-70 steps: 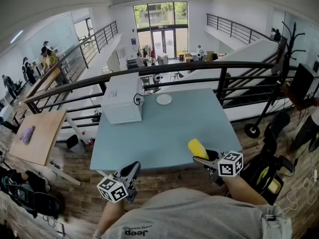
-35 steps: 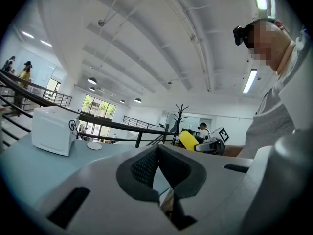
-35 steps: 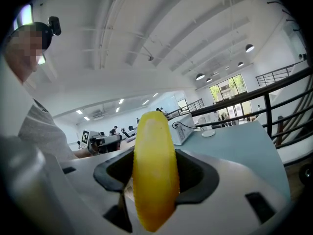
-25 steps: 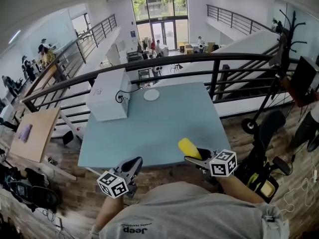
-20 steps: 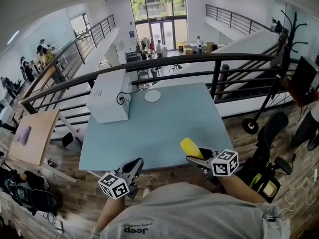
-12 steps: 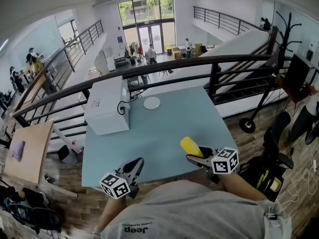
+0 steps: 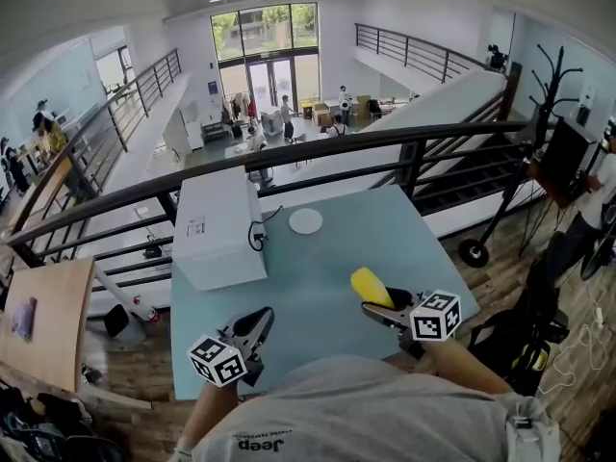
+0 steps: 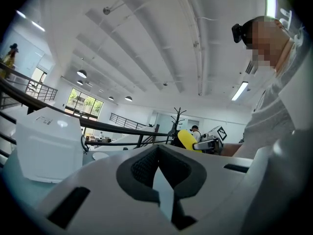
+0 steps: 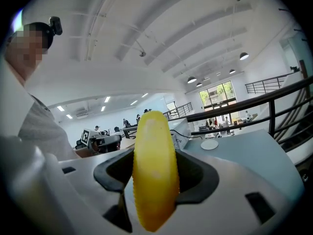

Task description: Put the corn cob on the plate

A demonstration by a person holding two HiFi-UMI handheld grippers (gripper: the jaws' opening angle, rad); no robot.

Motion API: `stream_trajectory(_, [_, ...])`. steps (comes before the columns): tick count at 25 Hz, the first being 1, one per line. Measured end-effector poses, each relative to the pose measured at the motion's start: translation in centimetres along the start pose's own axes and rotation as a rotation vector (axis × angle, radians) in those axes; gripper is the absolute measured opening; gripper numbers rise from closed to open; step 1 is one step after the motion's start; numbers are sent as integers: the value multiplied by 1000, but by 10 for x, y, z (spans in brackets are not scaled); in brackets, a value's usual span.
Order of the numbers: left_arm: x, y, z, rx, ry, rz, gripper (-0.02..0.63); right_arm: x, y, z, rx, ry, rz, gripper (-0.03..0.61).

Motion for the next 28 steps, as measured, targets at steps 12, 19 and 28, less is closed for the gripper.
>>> stream_trajectory(12, [77, 8, -27, -6, 19, -53, 9, 3, 10, 81, 61, -15, 11, 261])
stream_trajectory(19, [90, -5, -13, 6, 84, -85, 9, -30, 17, 99, 94, 34, 21, 261])
stream_trajectory(28, [56, -18, 92, 17, 188, -68, 9, -139, 22, 78, 118, 164, 30, 261])
Point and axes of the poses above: the fingertips, and each gripper's own axes: z forward along the fingers, x to its left, y out of its top, the point moved 8 cm from there along -z, backward along the fingers, and after that the axes turned 7 degrees about -x, right-handed, at the moved point
